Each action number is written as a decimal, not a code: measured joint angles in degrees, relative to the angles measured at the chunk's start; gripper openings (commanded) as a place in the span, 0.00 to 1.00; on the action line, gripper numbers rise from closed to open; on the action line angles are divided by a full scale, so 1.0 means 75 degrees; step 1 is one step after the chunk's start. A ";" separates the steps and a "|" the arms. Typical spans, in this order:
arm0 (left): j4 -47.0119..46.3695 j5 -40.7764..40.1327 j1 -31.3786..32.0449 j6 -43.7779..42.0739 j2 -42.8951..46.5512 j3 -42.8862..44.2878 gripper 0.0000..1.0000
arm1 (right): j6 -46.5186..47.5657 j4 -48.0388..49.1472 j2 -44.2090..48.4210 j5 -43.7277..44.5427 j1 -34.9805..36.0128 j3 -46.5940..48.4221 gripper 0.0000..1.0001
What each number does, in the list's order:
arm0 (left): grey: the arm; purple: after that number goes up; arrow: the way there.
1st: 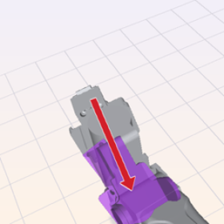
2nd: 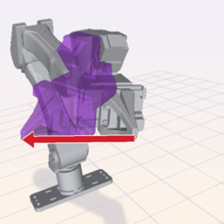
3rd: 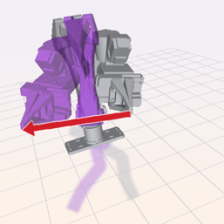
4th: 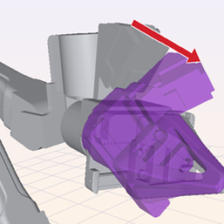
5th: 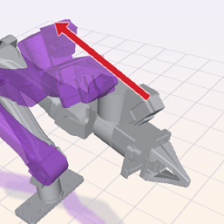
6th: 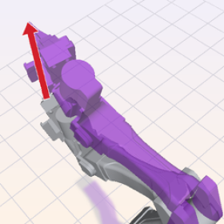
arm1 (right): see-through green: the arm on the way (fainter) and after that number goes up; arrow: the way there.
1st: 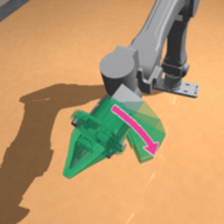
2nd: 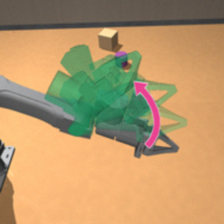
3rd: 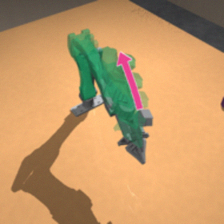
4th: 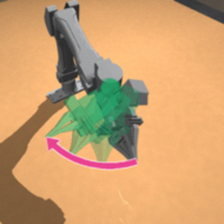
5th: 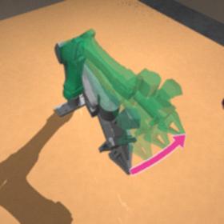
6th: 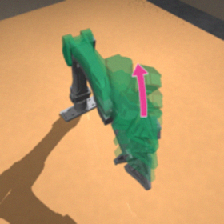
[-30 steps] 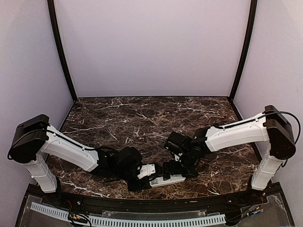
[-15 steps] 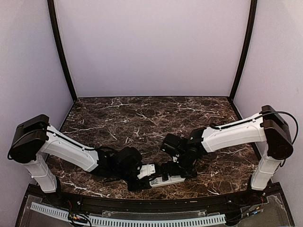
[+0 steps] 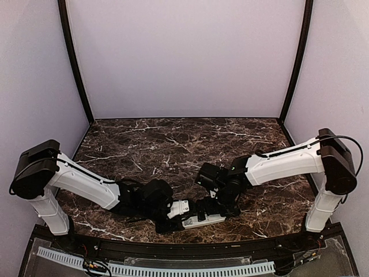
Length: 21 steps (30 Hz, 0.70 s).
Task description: Load the batteries into the remote control
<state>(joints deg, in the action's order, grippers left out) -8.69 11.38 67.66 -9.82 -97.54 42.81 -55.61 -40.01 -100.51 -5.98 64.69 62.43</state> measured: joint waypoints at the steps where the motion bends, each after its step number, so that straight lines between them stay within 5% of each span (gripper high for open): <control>1: 0.0000 0.0000 0.0000 0.0000 0.0000 0.0000 0.37 | 0.0050 -0.0003 0.0000 0.0000 -0.0003 0.0000 0.99; 21: -0.0003 0.0035 0.0000 -0.0035 -0.0020 0.0003 0.34 | 0.0227 0.0128 -0.0029 -0.0152 -0.0058 -0.0038 0.99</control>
<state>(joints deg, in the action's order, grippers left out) -8.71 11.64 67.66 -10.09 -97.69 42.83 -53.91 -39.05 -100.73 -7.11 64.25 62.15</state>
